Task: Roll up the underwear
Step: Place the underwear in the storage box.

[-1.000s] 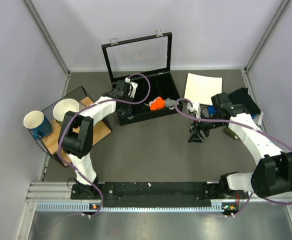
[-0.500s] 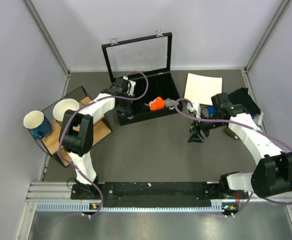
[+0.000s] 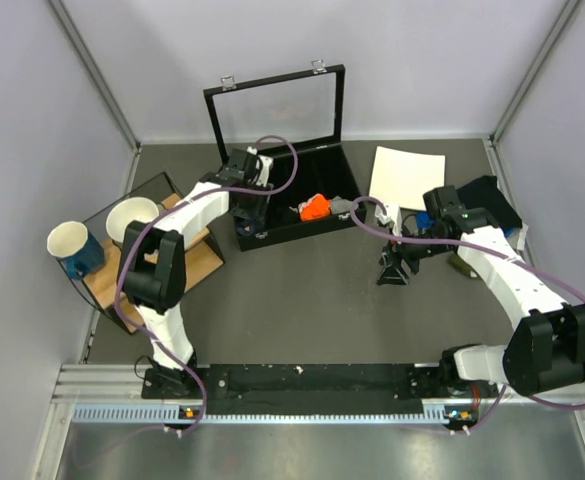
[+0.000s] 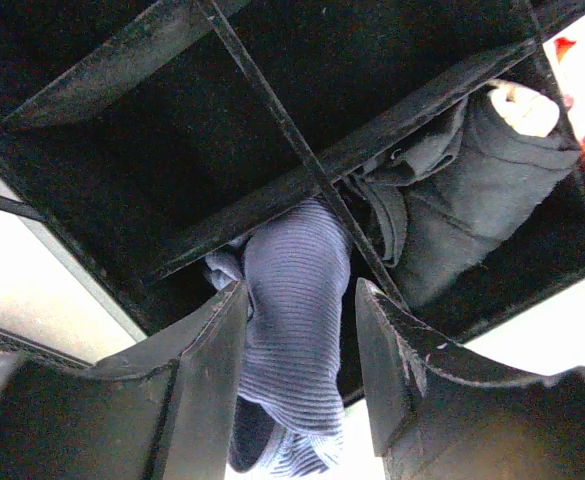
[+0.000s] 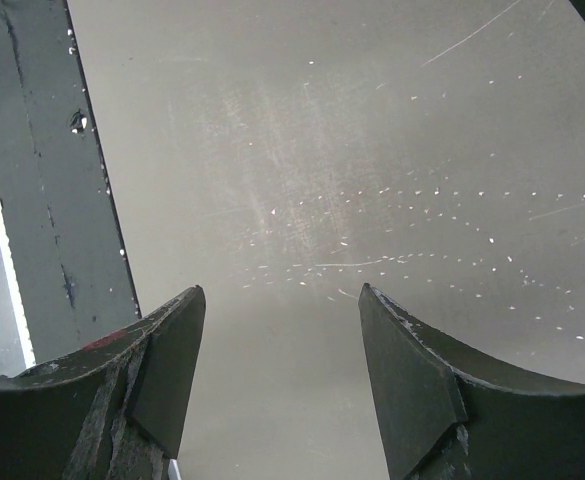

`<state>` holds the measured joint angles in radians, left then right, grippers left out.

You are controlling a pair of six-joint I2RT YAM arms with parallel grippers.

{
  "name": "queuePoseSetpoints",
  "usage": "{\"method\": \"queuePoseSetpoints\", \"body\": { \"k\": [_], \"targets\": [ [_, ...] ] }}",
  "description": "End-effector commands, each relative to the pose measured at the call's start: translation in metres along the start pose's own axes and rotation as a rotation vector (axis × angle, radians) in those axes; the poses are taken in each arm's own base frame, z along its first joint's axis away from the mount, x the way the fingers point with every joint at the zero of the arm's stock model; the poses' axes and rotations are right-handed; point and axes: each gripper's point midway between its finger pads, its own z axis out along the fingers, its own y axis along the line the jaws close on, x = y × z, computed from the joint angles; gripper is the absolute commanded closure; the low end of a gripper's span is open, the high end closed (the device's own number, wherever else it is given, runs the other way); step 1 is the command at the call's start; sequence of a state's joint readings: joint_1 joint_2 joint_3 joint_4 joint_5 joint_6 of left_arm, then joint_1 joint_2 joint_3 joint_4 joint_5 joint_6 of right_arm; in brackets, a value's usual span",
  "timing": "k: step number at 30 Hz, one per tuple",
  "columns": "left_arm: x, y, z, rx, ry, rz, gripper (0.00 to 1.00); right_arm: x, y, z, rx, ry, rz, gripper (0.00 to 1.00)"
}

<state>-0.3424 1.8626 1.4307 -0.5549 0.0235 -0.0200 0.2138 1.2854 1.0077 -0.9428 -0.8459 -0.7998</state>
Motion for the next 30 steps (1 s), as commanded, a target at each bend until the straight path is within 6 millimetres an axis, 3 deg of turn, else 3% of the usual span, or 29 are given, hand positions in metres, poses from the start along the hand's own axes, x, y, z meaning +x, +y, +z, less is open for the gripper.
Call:
{"method": "queuePoseSetpoints", "body": {
  "k": [1,9,20,22,27,30],
  "targets": [
    [-0.031,-0.002,-0.035,0.011,-0.097,0.014,0.47,-0.006,0.001,-0.003,0.006,-0.029,-0.018,0.36],
    [-0.029,-0.003,-0.048,0.017,-0.103,0.014,0.48,-0.006,0.001,-0.003,0.005,-0.029,-0.021,0.36],
    [0.010,0.003,-0.047,-0.014,0.001,0.011,0.58,-0.006,0.001,-0.003,0.003,-0.027,-0.017,0.36],
    [0.016,0.009,-0.044,-0.051,0.027,0.012,0.64,-0.006,0.001,-0.003,0.003,-0.029,-0.018,0.36],
    [0.032,0.011,-0.036,-0.049,0.107,0.038,0.97,-0.006,0.002,-0.003,0.002,-0.028,-0.017,0.36],
    [0.041,0.012,-0.029,-0.049,0.154,0.042,1.00,-0.006,0.001,-0.003,0.004,-0.028,-0.018,0.36]
  ]
}}
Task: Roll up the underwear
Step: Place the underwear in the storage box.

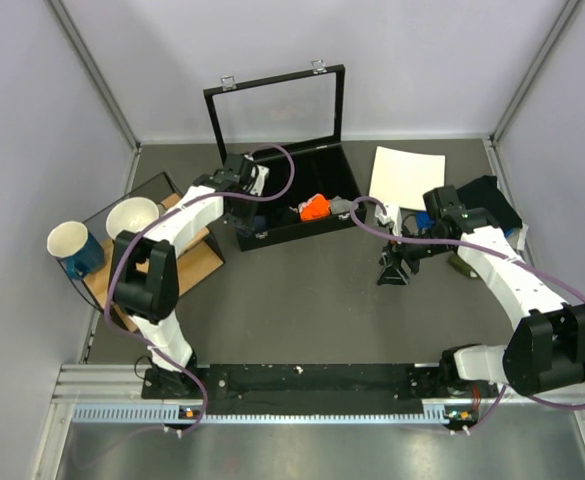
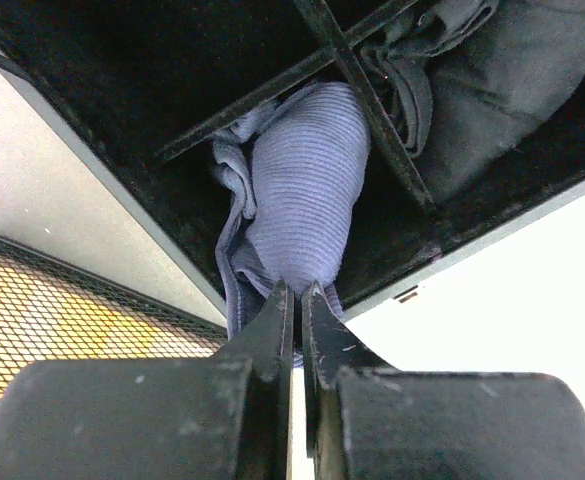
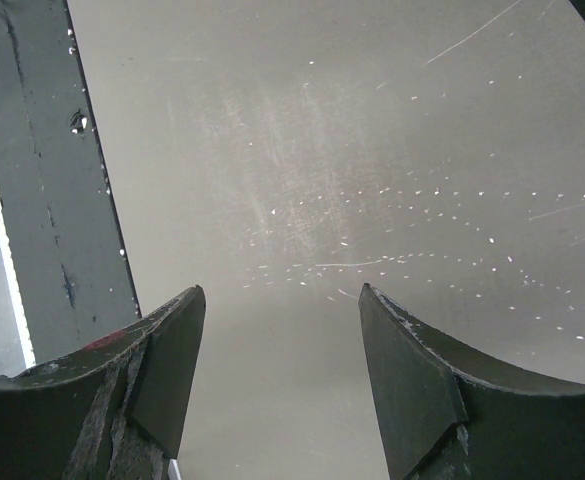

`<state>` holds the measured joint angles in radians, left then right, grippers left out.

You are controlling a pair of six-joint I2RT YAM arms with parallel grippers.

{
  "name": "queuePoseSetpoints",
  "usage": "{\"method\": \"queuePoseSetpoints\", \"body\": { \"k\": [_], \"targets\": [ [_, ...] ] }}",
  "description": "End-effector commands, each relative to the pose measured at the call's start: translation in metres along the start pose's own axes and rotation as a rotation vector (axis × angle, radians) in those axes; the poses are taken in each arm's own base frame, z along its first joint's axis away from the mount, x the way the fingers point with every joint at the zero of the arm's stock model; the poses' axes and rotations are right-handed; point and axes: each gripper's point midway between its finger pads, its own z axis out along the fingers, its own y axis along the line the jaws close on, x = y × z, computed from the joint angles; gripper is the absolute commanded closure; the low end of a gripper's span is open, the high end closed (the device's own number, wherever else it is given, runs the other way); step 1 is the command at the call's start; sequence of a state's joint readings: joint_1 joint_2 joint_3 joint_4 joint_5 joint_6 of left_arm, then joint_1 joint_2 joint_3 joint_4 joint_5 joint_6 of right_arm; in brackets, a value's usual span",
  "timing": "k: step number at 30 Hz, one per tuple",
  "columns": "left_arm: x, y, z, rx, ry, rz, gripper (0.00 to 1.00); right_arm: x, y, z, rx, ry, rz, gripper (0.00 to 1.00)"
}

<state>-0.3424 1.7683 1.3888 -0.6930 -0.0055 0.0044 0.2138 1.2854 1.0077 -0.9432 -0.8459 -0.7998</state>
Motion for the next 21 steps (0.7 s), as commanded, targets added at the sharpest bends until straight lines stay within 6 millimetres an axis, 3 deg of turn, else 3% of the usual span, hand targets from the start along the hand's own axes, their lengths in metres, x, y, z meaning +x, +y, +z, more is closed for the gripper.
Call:
{"method": "queuePoseSetpoints", "body": {
  "k": [1,12,21],
  "targets": [
    [0.014,0.005,0.006,-0.015,0.080,0.021,1.00,-0.007,0.001,-0.003,0.004,-0.030,-0.019,0.36],
    [0.046,-0.005,0.050,0.075,0.299,0.045,1.00,-0.007,0.002,-0.004,0.009,-0.031,-0.025,0.36],
    [0.064,-0.004,0.067,0.095,0.438,0.062,1.00,-0.009,0.003,-0.006,0.015,-0.036,-0.035,0.36]
  ]
}}
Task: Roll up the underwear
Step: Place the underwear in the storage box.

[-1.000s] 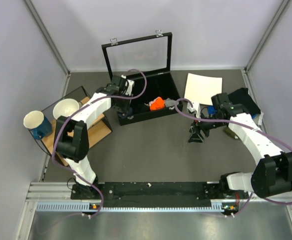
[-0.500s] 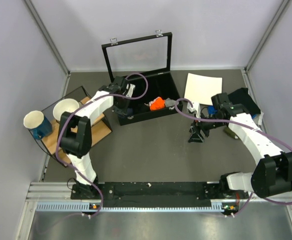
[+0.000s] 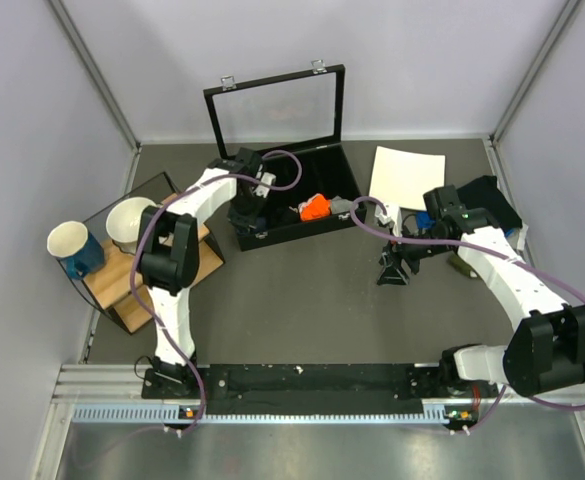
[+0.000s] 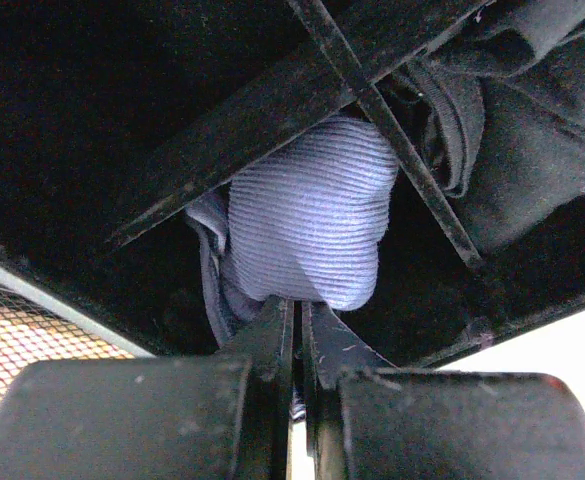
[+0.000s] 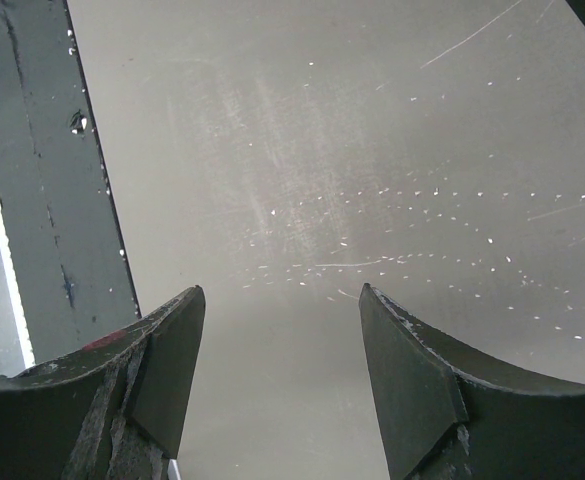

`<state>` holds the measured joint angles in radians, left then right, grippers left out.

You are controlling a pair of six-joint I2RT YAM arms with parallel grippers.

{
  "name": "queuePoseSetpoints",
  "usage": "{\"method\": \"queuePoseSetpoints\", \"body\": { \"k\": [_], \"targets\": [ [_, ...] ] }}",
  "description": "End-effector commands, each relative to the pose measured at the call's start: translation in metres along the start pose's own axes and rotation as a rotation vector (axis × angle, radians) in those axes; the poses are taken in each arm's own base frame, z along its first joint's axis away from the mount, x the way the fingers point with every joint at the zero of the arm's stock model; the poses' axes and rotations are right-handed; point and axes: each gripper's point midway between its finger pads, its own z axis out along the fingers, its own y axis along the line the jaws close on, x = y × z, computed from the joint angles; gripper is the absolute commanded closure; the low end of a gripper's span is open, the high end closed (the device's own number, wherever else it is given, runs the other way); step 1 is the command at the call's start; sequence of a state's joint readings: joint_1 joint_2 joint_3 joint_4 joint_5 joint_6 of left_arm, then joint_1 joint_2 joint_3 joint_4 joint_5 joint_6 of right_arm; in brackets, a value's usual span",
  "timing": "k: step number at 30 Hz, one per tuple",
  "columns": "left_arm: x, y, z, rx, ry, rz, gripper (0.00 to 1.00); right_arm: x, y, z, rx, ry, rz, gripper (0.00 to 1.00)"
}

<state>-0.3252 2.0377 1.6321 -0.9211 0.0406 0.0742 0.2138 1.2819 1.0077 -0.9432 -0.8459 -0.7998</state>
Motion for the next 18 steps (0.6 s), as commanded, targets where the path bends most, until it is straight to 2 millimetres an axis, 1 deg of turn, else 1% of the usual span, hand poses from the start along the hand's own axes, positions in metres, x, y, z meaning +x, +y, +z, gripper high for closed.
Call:
{"method": "queuePoseSetpoints", "body": {
  "k": [1,2,4,8,13,16,18],
  "targets": [
    [0.039,-0.006,0.041,0.050,0.196,0.013,1.00,-0.009,0.003,-0.006,0.015,-0.038,-0.036,0.36],
    [0.038,-0.006,0.042,0.053,0.200,0.013,1.00,-0.009,0.003,-0.006,0.014,-0.038,-0.037,0.36],
    [0.043,-0.007,0.048,0.058,0.233,0.011,1.00,-0.010,0.004,-0.007,0.016,-0.039,-0.038,0.36],
    [0.039,-0.008,0.047,0.062,0.243,0.002,1.00,-0.011,0.005,-0.008,0.019,-0.044,-0.048,0.36],
    [0.040,-0.010,0.049,0.073,0.274,-0.007,0.99,-0.013,0.006,-0.010,0.024,-0.049,-0.056,0.36],
    [0.038,-0.013,0.048,0.089,0.277,-0.017,0.94,-0.013,0.007,-0.010,0.025,-0.052,-0.063,0.36],
    [0.031,-0.014,0.042,0.091,0.253,-0.027,0.85,-0.014,0.007,-0.011,0.027,-0.054,-0.065,0.36]
  ]
}}
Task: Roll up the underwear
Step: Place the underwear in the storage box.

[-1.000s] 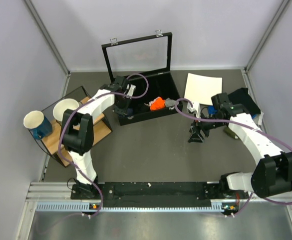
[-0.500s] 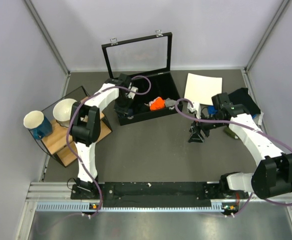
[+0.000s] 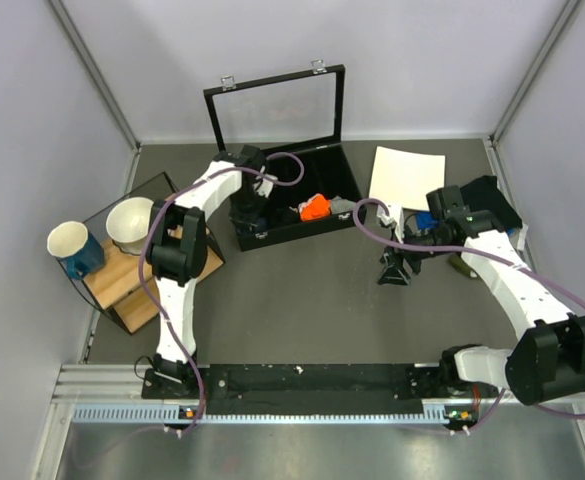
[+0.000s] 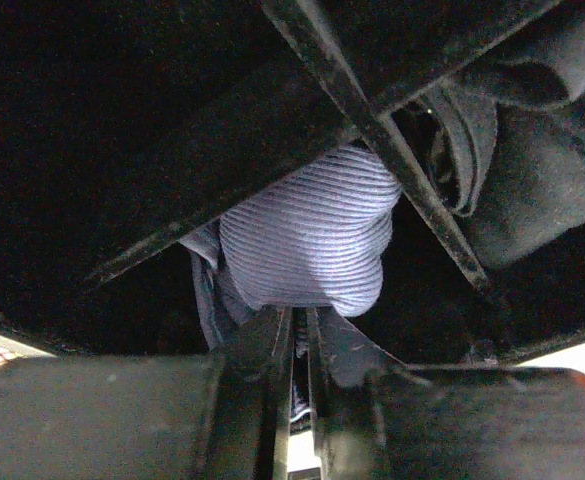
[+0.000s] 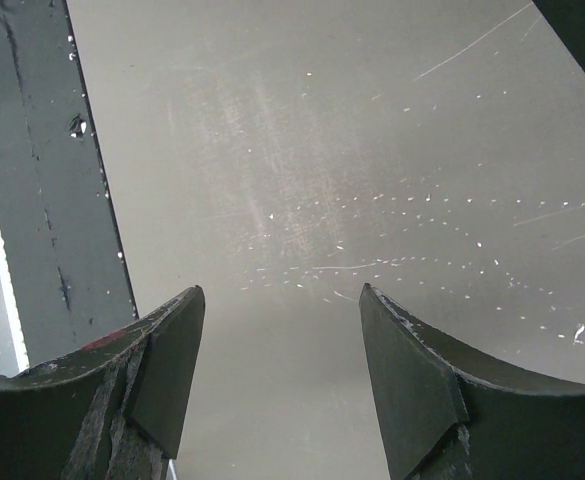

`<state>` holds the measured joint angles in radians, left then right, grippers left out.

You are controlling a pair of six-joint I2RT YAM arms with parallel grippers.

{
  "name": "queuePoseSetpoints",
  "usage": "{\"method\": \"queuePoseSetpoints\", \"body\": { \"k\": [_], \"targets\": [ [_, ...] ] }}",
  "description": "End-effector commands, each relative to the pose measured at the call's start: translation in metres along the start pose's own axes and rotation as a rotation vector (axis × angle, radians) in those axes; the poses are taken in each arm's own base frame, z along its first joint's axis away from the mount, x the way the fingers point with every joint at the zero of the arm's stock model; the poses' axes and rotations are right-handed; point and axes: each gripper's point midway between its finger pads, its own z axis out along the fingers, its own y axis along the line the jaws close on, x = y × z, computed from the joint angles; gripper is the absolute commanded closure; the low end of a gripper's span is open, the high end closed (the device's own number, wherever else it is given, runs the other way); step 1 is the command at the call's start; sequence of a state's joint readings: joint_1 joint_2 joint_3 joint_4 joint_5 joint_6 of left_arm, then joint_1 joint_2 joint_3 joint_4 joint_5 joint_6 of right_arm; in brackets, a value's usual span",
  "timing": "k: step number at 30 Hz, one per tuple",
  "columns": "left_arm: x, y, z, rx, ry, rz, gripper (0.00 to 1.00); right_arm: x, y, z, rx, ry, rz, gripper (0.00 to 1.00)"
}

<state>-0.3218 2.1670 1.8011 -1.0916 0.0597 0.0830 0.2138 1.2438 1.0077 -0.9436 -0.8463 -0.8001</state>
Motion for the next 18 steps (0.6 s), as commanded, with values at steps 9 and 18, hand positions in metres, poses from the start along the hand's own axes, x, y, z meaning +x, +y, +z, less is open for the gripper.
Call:
{"method": "queuePoseSetpoints", "body": {
  "k": [9,18],
  "targets": [
    [-0.030,0.006,-0.040,-0.052,-0.186,-0.066,0.64,-0.007,0.003,-0.005,0.009,-0.033,-0.035,0.35],
    [-0.044,0.005,-0.091,-0.062,-0.324,-0.062,0.64,-0.006,0.003,-0.004,0.005,-0.030,-0.033,0.35]
  ]
}}
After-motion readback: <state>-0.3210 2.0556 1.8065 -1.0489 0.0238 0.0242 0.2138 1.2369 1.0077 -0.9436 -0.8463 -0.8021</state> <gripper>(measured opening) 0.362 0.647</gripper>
